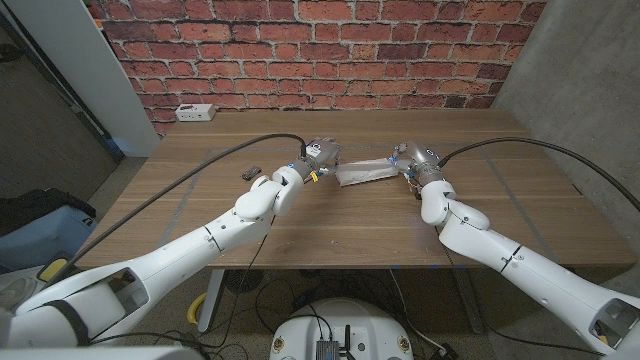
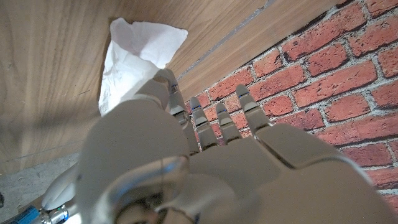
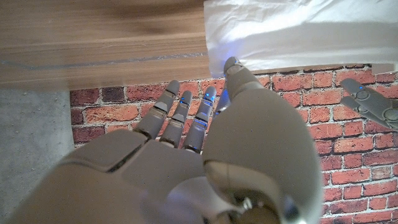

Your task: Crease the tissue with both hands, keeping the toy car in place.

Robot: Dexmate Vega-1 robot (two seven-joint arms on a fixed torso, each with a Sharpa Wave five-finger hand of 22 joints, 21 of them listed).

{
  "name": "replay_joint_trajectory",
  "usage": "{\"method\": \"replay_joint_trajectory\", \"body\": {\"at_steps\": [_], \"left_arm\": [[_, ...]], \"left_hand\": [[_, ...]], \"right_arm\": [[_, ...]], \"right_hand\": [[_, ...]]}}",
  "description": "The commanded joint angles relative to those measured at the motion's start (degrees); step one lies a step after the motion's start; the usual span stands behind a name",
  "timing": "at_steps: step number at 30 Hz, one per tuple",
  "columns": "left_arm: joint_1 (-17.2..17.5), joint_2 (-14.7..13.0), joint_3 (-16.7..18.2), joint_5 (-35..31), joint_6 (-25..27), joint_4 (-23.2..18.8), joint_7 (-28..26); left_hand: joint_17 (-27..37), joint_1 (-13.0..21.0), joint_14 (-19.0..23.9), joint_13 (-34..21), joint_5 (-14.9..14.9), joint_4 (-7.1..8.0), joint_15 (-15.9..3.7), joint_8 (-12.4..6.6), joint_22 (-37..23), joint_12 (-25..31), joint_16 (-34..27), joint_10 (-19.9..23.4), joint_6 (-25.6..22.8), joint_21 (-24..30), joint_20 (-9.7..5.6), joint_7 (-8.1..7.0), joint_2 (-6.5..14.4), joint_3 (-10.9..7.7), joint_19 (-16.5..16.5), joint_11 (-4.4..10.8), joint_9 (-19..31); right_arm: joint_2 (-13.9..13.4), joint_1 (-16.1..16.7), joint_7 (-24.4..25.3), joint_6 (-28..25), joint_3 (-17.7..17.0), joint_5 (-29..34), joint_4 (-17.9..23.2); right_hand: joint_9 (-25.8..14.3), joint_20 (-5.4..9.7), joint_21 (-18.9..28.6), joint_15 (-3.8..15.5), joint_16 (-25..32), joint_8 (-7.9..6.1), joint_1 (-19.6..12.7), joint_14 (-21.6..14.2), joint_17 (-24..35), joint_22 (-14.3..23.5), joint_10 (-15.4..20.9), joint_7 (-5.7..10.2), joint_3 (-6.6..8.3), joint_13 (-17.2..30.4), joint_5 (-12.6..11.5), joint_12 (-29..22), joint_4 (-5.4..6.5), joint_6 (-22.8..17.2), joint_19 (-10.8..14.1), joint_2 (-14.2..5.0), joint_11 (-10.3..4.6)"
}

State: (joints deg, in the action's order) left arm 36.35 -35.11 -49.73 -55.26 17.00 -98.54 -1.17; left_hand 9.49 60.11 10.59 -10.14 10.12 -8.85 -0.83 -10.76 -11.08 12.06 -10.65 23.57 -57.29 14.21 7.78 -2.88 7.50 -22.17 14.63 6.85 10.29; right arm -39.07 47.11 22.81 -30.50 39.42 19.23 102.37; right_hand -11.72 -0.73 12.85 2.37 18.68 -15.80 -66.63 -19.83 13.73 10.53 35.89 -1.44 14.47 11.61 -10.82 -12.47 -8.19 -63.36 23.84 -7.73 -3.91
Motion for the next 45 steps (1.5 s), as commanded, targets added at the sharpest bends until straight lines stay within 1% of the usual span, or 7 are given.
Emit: {"method": "replay_joint_trajectory", "body": {"at_steps": [1,13,22,32,37,42,45], "left_arm": [[-2.92,2.01,-1.98,-1.07,1.56,4.81,-1.79],[-4.06,2.8,-3.07,-0.03,3.45,6.99,-1.85],[-4.21,3.28,-2.96,1.9,5.13,7.84,-3.06],[-4.7,4.39,-3.77,2.09,7.88,9.08,-4.94],[-4.56,4.96,-3.78,2.73,9.45,9.38,-6.08],[-4.28,5.67,-3.39,4.27,10.9,9.79,-7.43],[-4.25,6.15,-3.28,5.22,11.69,10.15,-8.15]], "left_hand": [[0.1,-0.12,0.71,-0.19,0.0,0.22,-0.11,0.36,-0.13,-0.04,-0.03,0.38,-0.04,0.28,-0.06,-0.15,0.21,0.32,0.65,0.12,0.13],[0.07,-0.11,1.11,-0.21,0.02,0.13,-0.15,0.32,-0.16,-0.09,0.02,0.76,-0.13,0.33,-0.13,0.15,0.32,0.56,0.81,0.0,0.15],[0.06,-0.02,2.39,-0.23,0.07,0.07,0.21,0.55,-0.21,-0.14,-0.18,1.1,0.74,0.54,-0.19,1.15,0.59,0.73,1.33,-0.46,0.2],[0.06,-0.14,3.25,-0.27,0.1,0.2,0.4,0.57,-0.29,-0.09,-0.2,1.67,1.3,0.77,-0.31,1.04,0.89,0.92,1.84,-0.9,0.25],[0.16,-0.4,4.48,-0.29,0.12,0.43,0.36,0.53,-0.36,0.14,-0.49,2.46,1.53,1.19,-0.67,1.02,1.2,1.07,2.79,-0.98,0.25],[0.19,-0.67,6.69,-0.32,0.15,0.47,0.42,0.44,-0.51,0.53,-0.79,3.96,1.77,1.83,-1.05,1.39,1.25,1.25,4.1,-1.45,0.25],[0.15,-0.88,7.83,-0.33,0.19,0.52,0.37,0.38,-0.6,0.6,-0.85,4.46,1.73,2.17,-1.1,1.66,1.26,1.18,4.72,-1.61,0.26]], "right_arm": [[1.35,-3.31,-0.82,1.14,2.21,2.03,-3.93],[3.42,-7.01,-0.8,4.16,4.15,4.05,-8.45],[4.54,-8.62,-0.96,4.93,5.01,5.23,-10.2],[5.2,-10.46,-2.29,5.61,6.34,6.63,-11.73],[5.47,-10.97,-2.59,6.2,6.63,6.99,-12.13],[5.59,-11.34,-2.92,6.67,6.77,7.24,-12.5],[5.58,-11.5,-3.34,7.14,6.8,7.13,-12.65]], "right_hand": [[0.0,0.02,0.15,5.9,0.51,0.28,0.41,0.13,0.23,0.16,-0.52,-3.61,-0.05,0.08,0.08,0.17,0.39,-3.0,-0.01,-0.48,0.0],[-0.13,0.16,0.3,6.05,0.74,0.72,0.71,-0.08,0.42,0.17,-0.63,-2.78,-0.28,0.13,0.02,0.26,0.58,-1.76,0.35,-0.65,0.03],[-0.13,0.06,0.37,5.97,0.88,1.25,0.78,-0.11,0.57,0.17,-0.96,-2.17,-0.35,0.17,-0.05,0.4,0.65,-0.52,0.54,-0.91,0.06],[-0.11,0.03,0.38,5.95,1.01,1.79,0.76,-0.12,0.72,0.18,-1.5,-1.49,-0.39,0.21,-0.08,0.58,0.67,0.72,0.55,-1.14,-0.12],[-0.07,0.11,0.38,5.86,1.08,2.83,0.68,0.1,0.92,0.19,-2.59,-0.11,-0.33,0.25,-0.08,0.91,0.7,3.1,0.52,-1.54,-0.24],[-0.05,0.07,0.38,5.82,1.15,3.31,0.62,0.14,1.03,0.19,-3.26,0.4,-0.29,0.27,-0.05,1.07,0.71,4.24,0.5,-1.73,-0.51],[-0.03,0.01,0.37,5.73,1.18,4.51,0.68,0.27,1.14,0.2,-4.38,1.89,-0.34,0.31,0.01,1.28,0.76,7.37,0.44,-1.75,-0.42]]}}
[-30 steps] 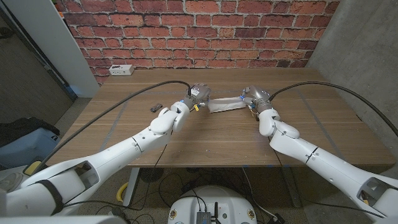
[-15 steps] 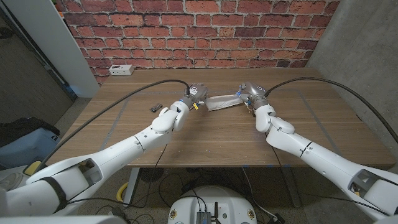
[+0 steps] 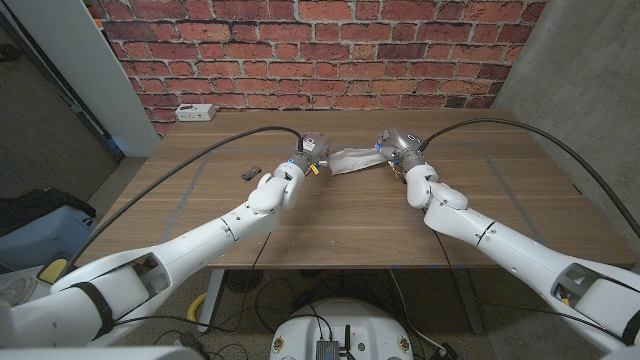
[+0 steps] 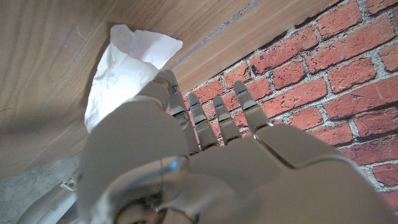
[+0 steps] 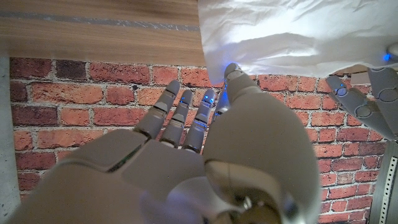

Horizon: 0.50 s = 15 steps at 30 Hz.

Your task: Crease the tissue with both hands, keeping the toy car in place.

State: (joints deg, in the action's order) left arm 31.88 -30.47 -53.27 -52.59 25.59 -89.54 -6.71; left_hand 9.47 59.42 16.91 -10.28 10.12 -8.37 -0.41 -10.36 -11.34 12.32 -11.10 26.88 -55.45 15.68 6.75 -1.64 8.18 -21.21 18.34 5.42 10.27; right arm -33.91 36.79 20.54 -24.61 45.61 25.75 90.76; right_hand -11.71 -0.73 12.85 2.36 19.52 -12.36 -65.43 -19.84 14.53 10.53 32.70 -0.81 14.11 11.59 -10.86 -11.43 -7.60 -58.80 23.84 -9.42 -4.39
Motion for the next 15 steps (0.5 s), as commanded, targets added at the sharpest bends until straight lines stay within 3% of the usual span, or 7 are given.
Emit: {"method": "replay_joint_trajectory", "body": {"at_steps": [1,3,5,8,12,15], "left_arm": [[0.25,1.69,0.32,2.92,3.36,1.27,-2.86],[0.34,2.11,0.51,3.83,3.87,1.49,-3.42],[0.46,2.67,0.76,4.85,4.38,1.89,-4.25],[0.43,3.32,0.99,6.4,4.92,2.48,-5.19],[0.51,4.69,1.15,7.79,5.98,4.17,-8.39],[0.66,6.34,1.89,9.9,6.32,6.28,-11.68]], "left_hand": [[0.12,-0.19,1.7,-0.2,0.2,-0.02,-0.09,-0.03,-0.37,0.5,-0.33,1.68,-0.1,0.76,-0.07,0.41,0.5,0.22,1.08,-0.31,0.28],[0.11,-0.24,2.59,-0.21,0.26,-0.02,-0.2,-0.08,-0.45,0.6,-0.38,2.26,-0.19,1.09,-0.07,0.97,0.64,0.05,1.7,-0.11,0.28],[0.09,-0.19,4.41,-0.22,0.39,-0.26,-0.56,-0.32,-0.62,0.65,-0.4,3.23,-0.95,1.68,-0.37,2.46,0.61,-0.3,2.68,-0.1,0.25],[0.15,-0.14,6.82,-0.22,0.56,-0.4,-1.21,-0.36,-0.83,1.0,-0.62,5.08,-1.38,2.48,-0.39,2.82,0.75,-0.82,4.01,-0.45,0.23],[0.2,-0.17,9.63,-0.25,0.74,-0.47,-2.1,-0.82,-1.08,1.57,-0.84,7.8,-3.15,3.36,-0.8,3.42,0.89,-1.44,5.25,0.01,0.31],[0.15,0.02,11.39,-0.26,0.88,-0.77,-2.62,-0.99,-1.25,1.87,-0.79,9.65,-4.21,4.01,-1.05,4.37,0.7,-1.93,6.09,0.03,0.39]], "right_arm": [[0.37,-1.23,-1.5,1.41,0.56,0.37,-0.98],[0.21,-1.32,-2.3,1.79,0.5,-0.02,-0.85],[0.18,-1.24,-2.78,2.13,0.22,-0.62,-0.69],[0.02,-1.07,-3.3,2.36,-0.02,-1.09,-0.37],[-0.15,-0.56,-3.96,2.04,-0.65,-2.06,0.33],[-0.6,0.24,-3.91,2.58,-1.31,-2.98,1.0]], "right_hand": [[0.01,-0.17,0.39,5.51,0.22,1.86,-0.08,0.41,0.35,0.2,-2.36,2.29,-0.12,0.34,0.1,0.46,0.4,5.31,0.48,0.06,0.03],[0.27,-0.59,0.28,4.87,-0.47,3.15,1.29,1.29,0.3,0.21,-5.6,4.74,-0.46,0.36,0.06,0.85,1.0,13.37,0.16,0.3,-0.07],[0.48,-1.09,0.17,4.52,-0.92,3.24,3.2,2.1,0.35,0.23,-8.62,5.97,-1.38,0.38,0.09,0.98,1.64,20.63,-0.2,0.92,0.46],[0.68,-1.36,0.04,3.92,-1.36,3.13,5.4,2.8,0.4,0.23,-12.26,7.24,-2.38,0.36,-0.11,1.02,2.28,29.36,-0.62,1.33,0.18],[0.78,-1.78,-0.12,3.39,-1.85,3.1,7.63,4.04,0.54,0.23,-15.72,7.44,-3.49,0.34,-0.24,1.13,3.0,36.42,-1.12,1.73,0.21],[0.81,-2.01,-0.37,2.71,-2.21,2.69,9.84,4.94,0.65,0.24,-17.02,6.84,-4.47,0.33,-0.31,0.98,3.97,38.55,-1.9,1.98,0.68]]}}
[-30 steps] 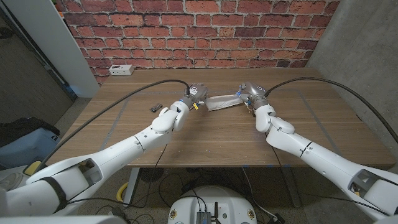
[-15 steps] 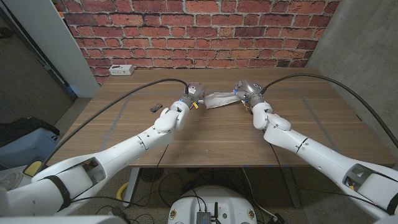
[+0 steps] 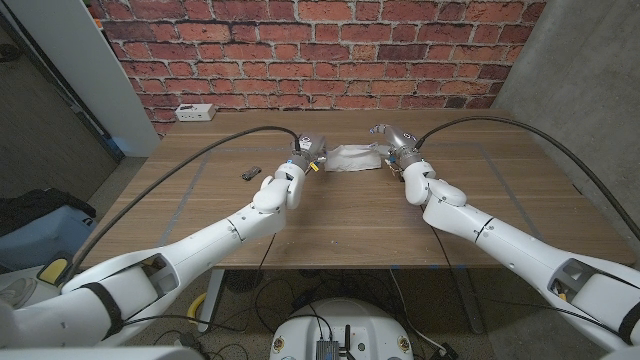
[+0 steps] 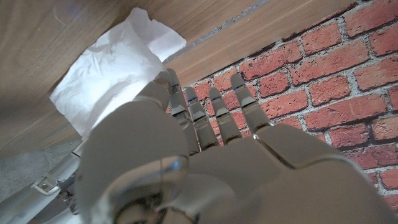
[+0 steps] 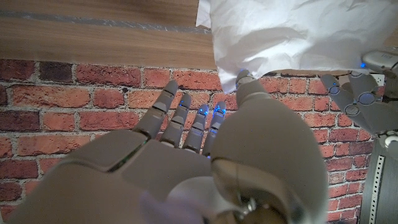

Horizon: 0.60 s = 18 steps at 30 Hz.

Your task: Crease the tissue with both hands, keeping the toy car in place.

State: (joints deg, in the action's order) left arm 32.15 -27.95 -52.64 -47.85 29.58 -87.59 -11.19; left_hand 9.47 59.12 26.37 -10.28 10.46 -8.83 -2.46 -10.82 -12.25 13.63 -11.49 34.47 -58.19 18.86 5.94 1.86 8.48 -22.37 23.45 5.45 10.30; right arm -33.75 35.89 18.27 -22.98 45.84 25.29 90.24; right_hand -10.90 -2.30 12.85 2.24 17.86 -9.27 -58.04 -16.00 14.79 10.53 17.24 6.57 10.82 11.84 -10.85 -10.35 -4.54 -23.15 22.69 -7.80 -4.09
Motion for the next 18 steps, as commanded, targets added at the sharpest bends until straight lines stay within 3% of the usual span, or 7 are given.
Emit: {"method": "replay_joint_trajectory", "body": {"at_steps": [1,4,11,14,18], "left_arm": [[0.29,3.77,1.09,5.44,2.42,4.35,-7.47],[-0.08,4.67,1.05,7.0,3.14,5.53,-8.63],[-1.64,5.47,-1.02,8.05,5.2,7.13,-9.0],[-2.27,5.78,-1.82,8.46,5.95,7.71,-9.04],[-2.96,6.63,-2.65,8.94,7.41,8.74,-9.58]], "left_hand": [[0.15,0.39,2.26,-0.27,0.58,-0.39,-0.55,-0.52,-0.38,0.63,-0.37,2.46,-1.59,0.94,-0.25,1.04,0.37,-0.9,1.12,0.05,0.37],[0.07,0.99,3.12,-0.29,0.8,-0.87,-0.57,-0.59,-0.52,0.79,-0.09,3.89,-2.45,1.3,-0.14,1.82,0.12,-1.44,1.28,0.24,0.43],[0.01,1.38,3.81,-0.32,1.01,-1.1,-0.76,-0.76,-0.66,0.63,0.24,4.72,-3.64,1.71,-0.28,2.77,-0.24,-1.86,1.49,0.36,0.49],[-0.02,1.53,3.97,-0.33,1.09,-1.17,-0.85,-0.87,-0.71,0.56,0.38,5.01,-4.25,1.83,-0.33,3.17,-0.39,-2.0,1.47,0.39,0.52],[-0.03,1.71,4.09,-0.34,1.19,-1.25,-0.95,-0.83,-0.75,0.55,0.51,5.42,-4.49,1.98,-0.49,3.4,-0.54,-2.14,1.55,0.45,0.55]], "right_arm": [[-0.77,1.15,-1.62,0.98,-1.56,-2.55,1.52],[-0.88,2.29,-0.9,2.25,-2.93,-4.47,1.84],[-0.28,3.76,1.08,3.32,-4.81,-7.01,1.88],[0.15,4.06,2.1,2.45,-5.05,-7.11,1.91],[0.75,4.62,4.21,0.46,-5.16,-6.48,2.3]], "right_hand": [[0.01,-0.53,-0.43,2.79,-0.68,-0.47,3.09,1.39,0.41,0.25,-1.93,-0.72,-1.49,0.08,-0.34,-0.12,1.18,3.41,-0.92,0.5,0.48],[0.04,-0.89,-0.8,2.31,-1.3,-0.76,7.07,2.52,0.44,0.28,-3.48,-1.27,-3.28,0.09,-0.55,-0.27,2.97,5.5,-2.2,1.23,1.0],[-0.05,-0.65,-1.14,2.12,-1.66,-1.38,12.23,3.39,0.74,0.38,-4.13,-1.49,-5.01,0.13,-0.8,-0.64,5.96,5.97,-3.92,0.36,1.12],[-0.02,0.23,-1.1,2.55,-1.62,-1.72,13.89,3.69,1.17,0.42,-4.32,-1.25,-4.54,0.14,-1.19,-0.82,7.49,5.46,-4.47,-2.25,0.78],[0.03,0.96,-0.83,3.14,-1.58,-2.09,12.55,3.49,1.37,0.44,-3.48,-1.38,-1.94,0.12,-1.77,-1.29,7.41,4.51,-4.5,-4.08,0.68]]}}
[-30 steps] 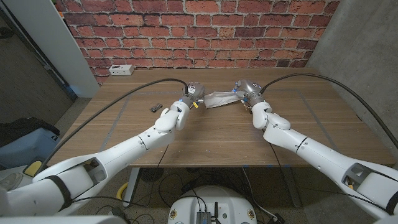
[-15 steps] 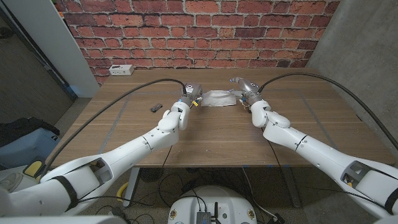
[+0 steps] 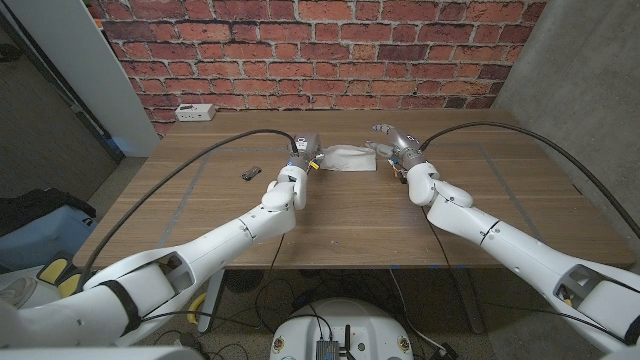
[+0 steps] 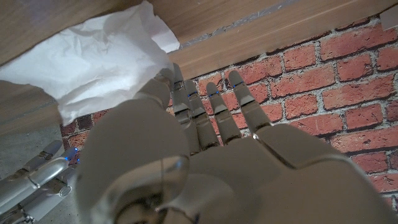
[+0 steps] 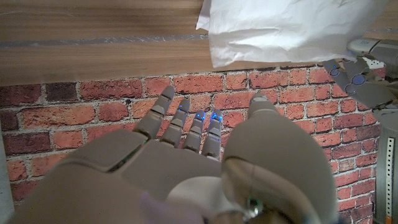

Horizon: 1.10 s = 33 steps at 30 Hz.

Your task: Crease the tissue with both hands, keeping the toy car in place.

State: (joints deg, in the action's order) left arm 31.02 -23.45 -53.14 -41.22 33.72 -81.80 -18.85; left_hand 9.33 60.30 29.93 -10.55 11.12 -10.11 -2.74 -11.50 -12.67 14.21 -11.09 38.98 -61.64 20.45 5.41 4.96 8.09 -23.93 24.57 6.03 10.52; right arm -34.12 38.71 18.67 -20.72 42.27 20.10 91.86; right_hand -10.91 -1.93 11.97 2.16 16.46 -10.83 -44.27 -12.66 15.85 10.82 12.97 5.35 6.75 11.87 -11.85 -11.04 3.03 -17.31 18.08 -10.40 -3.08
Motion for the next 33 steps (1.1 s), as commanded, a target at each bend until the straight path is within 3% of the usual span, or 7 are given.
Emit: {"method": "replay_joint_trajectory", "body": {"at_steps": [1,5,9,14,19,28,33], "left_arm": [[-2.08,2.31,-2.37,2.48,3.48,3.29,-1.97],[-3.38,2.93,-3.47,2.96,3.59,5.07,-2.24],[-4.79,3.61,-4.41,3.62,3.46,7.07,-2.25],[-6.02,4.35,-5.67,3.62,3.82,9.07,-3.34],[-6.67,5.12,-6.32,3.93,4.04,10.63,-5.02],[-7.83,6.37,-8.03,3.16,5.22,13.38,-8.14],[-8.67,7.48,-9.31,2.37,6.4,16.05,-9.97]], "left_hand": [[0.11,0.57,0.6,-0.07,0.56,0.03,-0.66,-0.11,-0.35,-0.03,0.14,1.04,-1.06,0.48,0.11,0.4,-0.16,-0.63,0.55,-0.12,0.33],[0.15,0.6,1.03,-0.08,0.65,0.13,-0.66,0.06,-0.39,-0.15,0.12,1.22,-0.98,0.75,0.16,0.27,-0.13,-0.81,0.88,-0.08,0.35],[0.19,0.27,1.47,-0.11,0.65,0.44,-0.82,0.57,-0.48,-0.46,0.2,1.26,-0.08,0.95,0.11,-0.87,-0.28,-0.84,0.8,-0.15,0.37],[0.42,-1.3,1.27,-0.18,0.28,1.62,-0.83,1.19,-0.6,-1.09,0.4,0.82,1.74,1.25,0.08,-3.3,0.14,-0.58,0.59,-0.26,0.43],[0.62,-3.14,2.02,-0.29,-0.3,2.66,-1.47,1.44,-0.73,-1.69,0.16,0.27,3.51,1.75,-0.16,-5.77,0.56,-0.31,0.68,-0.34,0.45],[0.74,-4.28,1.59,-0.4,-0.6,2.95,-1.92,2.01,-0.83,-2.44,0.44,-1.04,7.14,1.87,-0.15,-6.91,0.64,-0.47,-0.3,-0.38,0.27],[0.9,-5.12,-0.62,-0.62,-0.56,2.38,-1.58,2.48,-0.96,-3.64,0.83,-5.16,18.92,2.02,0.04,-7.93,0.18,-1.2,-2.42,-0.35,0.05]], "right_arm": [[1.04,1.96,4.02,-1.54,-1.69,-1.48,0.73],[0.11,2.49,4.97,1.55,-1.76,-1.74,0.45],[-1.02,2.86,5.76,4.19,-1.23,-0.5,0.44],[-2.68,2.59,1.73,4.91,-0.81,-0.74,1.64],[-4.16,1.06,-5.42,4.48,0.19,-1.58,2.55],[-3.67,-1.99,-12.99,5.22,2.36,-2.08,1.15],[-3.32,-2.91,-14.67,5.67,3.02,-1.84,0.59]], "right_hand": [[0.04,0.66,0.13,3.18,-0.12,-0.55,-1.59,-0.02,0.33,0.15,0.86,-0.25,2.62,0.09,-0.85,-0.63,-0.29,-1.39,0.24,-1.57,-0.24],[0.07,0.31,0.42,3.07,-0.01,-0.91,-3.22,-0.5,0.25,0.13,1.77,-0.7,4.16,0.05,-0.88,-0.96,-1.33,-2.59,0.69,-0.93,0.26],[0.02,0.21,1.7,4.48,2.55,-3.46,-7.4,-6.13,0.51,0.05,10.36,-0.67,7.75,0.14,0.15,-3.51,-4.72,-12.75,3.67,-0.04,0.61],[0.08,0.32,2.32,5.62,4.8,-5.23,-10.34,-9.43,1.58,0.04,16.97,-0.94,9.75,0.26,0.64,-5.33,-7.29,-21.06,5.43,-0.08,0.63],[0.16,-0.04,2.35,5.74,4.8,-5.85,-12.74,-9.59,1.4,0.03,19.56,-0.66,11.1,0.24,0.79,-5.87,-9.4,-25.02,5.61,0.15,-0.1],[0.2,0.2,2.25,7.25,3.21,-4.34,-15.28,-7.79,0.67,0.07,16.97,-0.59,14.05,0.13,0.83,-4.2,-10.55,-24.11,5.31,-1.01,-1.34],[0.18,-0.09,2.23,6.18,2.99,-3.89,-14.82,-7.52,0.57,0.08,16.56,-0.69,14.02,0.11,1.12,-3.88,-10.21,-23.73,5.25,-0.46,-1.28]]}}
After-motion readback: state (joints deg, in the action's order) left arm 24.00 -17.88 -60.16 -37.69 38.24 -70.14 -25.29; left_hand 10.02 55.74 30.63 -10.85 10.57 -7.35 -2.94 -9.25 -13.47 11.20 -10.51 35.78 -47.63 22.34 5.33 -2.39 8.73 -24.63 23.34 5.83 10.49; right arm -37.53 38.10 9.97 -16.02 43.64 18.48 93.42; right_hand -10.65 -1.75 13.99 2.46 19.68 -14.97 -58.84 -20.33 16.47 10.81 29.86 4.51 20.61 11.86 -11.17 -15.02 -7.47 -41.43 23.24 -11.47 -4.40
